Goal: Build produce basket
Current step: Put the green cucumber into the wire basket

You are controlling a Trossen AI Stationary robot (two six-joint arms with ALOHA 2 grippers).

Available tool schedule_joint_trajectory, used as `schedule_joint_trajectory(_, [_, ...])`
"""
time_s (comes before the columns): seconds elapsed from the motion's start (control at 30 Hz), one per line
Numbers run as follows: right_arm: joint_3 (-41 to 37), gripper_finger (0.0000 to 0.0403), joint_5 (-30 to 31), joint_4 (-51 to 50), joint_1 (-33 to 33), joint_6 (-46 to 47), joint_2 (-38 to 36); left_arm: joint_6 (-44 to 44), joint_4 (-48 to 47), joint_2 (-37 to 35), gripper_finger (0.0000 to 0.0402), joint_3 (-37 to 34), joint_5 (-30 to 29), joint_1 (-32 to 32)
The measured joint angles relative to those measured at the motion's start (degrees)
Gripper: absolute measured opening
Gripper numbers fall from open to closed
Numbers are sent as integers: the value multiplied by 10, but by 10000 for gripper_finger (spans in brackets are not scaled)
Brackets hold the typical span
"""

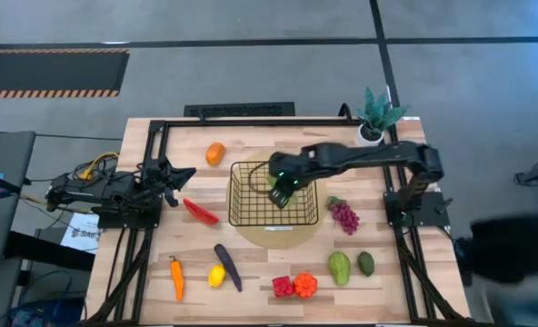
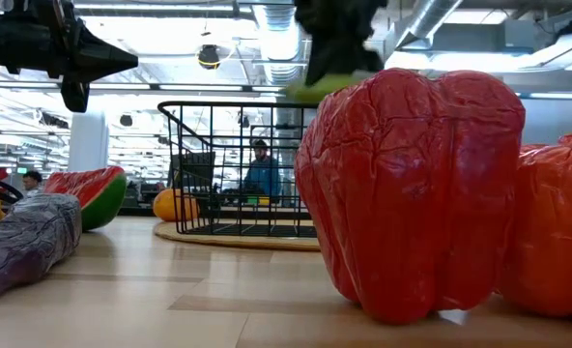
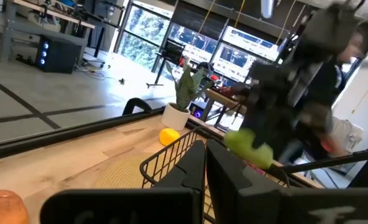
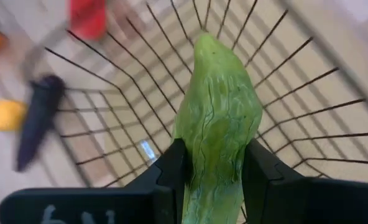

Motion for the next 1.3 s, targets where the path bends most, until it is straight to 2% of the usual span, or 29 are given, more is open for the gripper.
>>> schedule_joint_trajectory(0.57, [0,107,-7,-29,1,-30,165,0,-17,0,0,0,4,0])
schedule_joint_trajectory(0.97, [1,108,-7,-18,0,-58,169,-5,-23,0,0,0,5,0])
schedule_joint_trajectory(1.0, [1,116,-7,-17,1,-60,169,-5,-23,0,0,0,5,0])
schedule_joint_trajectory(1.17, [1,215,-8,-19,2,-61,170,-7,-22,0,0,0,5,0])
schedule_joint_trajectory(1.23, [1,231,-8,-19,2,-61,170,-7,-22,0,0,0,5,0])
schedule_joint_trajectory(1.3, [1,231,-8,-20,2,-61,170,-7,-22,0,0,0,5,0])
